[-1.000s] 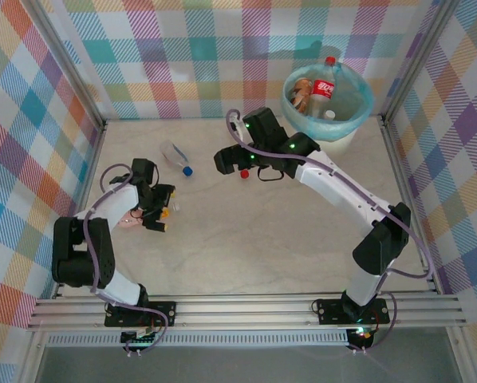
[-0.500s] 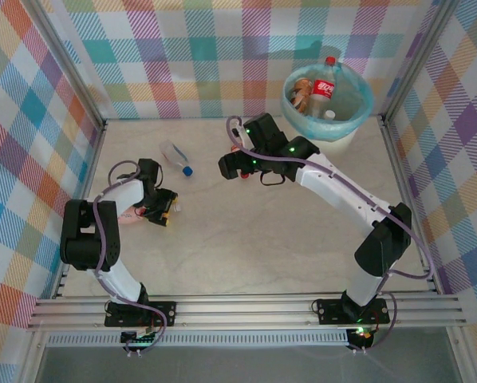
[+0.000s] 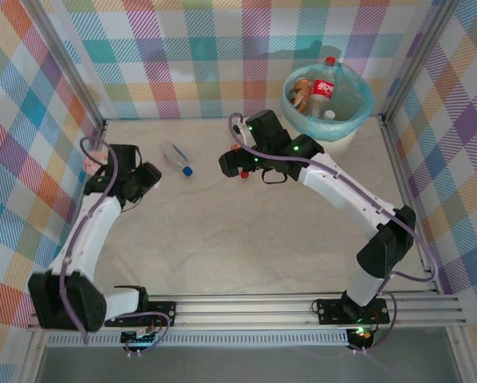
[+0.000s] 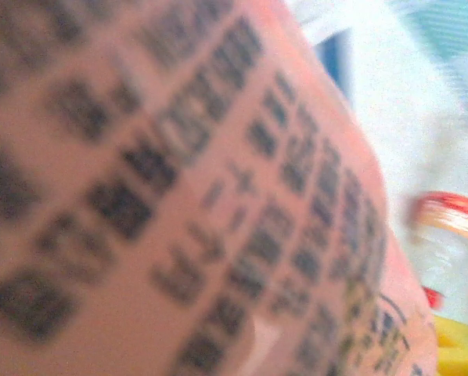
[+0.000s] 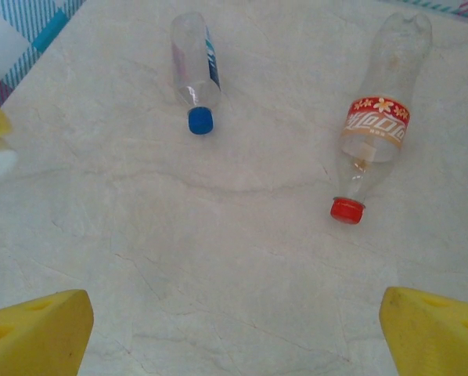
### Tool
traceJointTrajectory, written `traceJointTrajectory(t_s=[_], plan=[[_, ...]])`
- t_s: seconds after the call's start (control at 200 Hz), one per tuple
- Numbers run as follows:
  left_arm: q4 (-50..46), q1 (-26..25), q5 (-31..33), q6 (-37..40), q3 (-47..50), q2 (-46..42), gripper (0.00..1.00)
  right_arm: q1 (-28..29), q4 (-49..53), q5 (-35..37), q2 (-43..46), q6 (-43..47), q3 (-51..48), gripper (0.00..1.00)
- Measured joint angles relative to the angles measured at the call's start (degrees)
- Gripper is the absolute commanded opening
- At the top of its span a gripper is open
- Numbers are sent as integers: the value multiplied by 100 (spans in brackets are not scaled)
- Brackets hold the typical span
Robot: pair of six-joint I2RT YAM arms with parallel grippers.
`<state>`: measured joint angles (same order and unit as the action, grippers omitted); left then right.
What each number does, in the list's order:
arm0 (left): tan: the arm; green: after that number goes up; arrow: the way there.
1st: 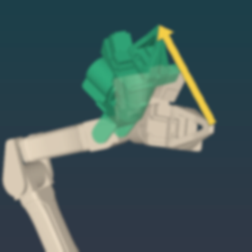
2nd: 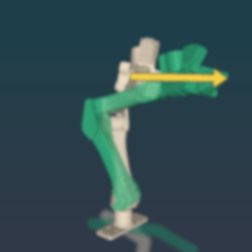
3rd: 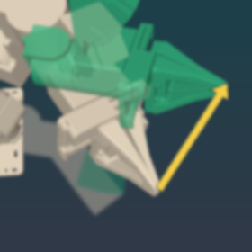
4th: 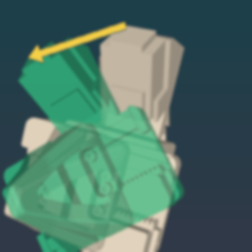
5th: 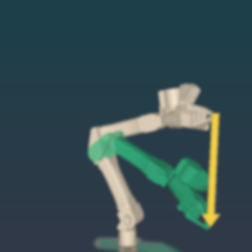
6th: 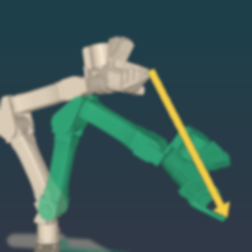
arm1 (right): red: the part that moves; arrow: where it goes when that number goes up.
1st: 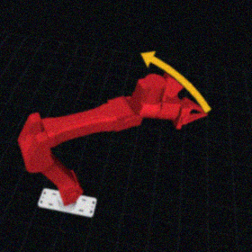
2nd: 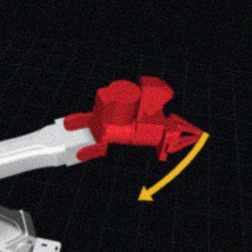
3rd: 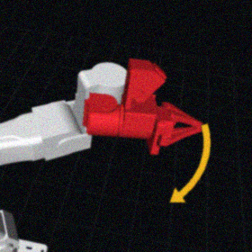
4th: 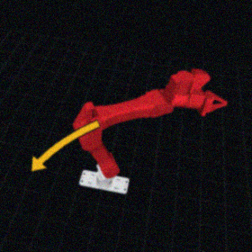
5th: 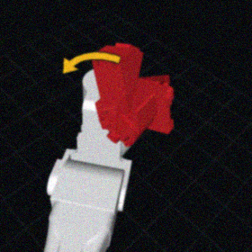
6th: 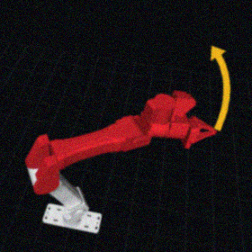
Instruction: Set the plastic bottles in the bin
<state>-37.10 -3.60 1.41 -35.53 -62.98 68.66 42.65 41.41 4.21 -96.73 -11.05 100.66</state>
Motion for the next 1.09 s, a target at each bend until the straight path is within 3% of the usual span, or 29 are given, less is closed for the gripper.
traceJointTrajectory(t_s=[0.085, 0.19, 0.335, 0.46, 0.62, 0.815, 1.095], plan=[[225, -138, -450, 894, -101, -579, 55, -59, -17, -125, 195, 4, 0, 95], [251, -457, -1451, 2039, -350, -931, 56, -153, -190, -522, 522, 2, 0, 95], [-131, -1252, -2914, 3491, -855, -925, 56, -450, -855, -1681, 1084, -48, -157, 97], [-339, -1786, -3947, 4234, -1064, -927, 56, -664, -1545, -2868, 1475, -157, -367, 100], [-385, -2044, -4951, 4806, -1237, -879, 54, -673, -2006, -3932, 1580, -221, -398, 100], [-791, -2315, -5554, 5471, -1668, -621, 54, -671, -2260, -4754, 1580, -570, -402, 99], [-1403, -2651, -5646, 6074, -1862, -304, 55, -669, -2354, -5364, 1316, -1130, -186, 100]])
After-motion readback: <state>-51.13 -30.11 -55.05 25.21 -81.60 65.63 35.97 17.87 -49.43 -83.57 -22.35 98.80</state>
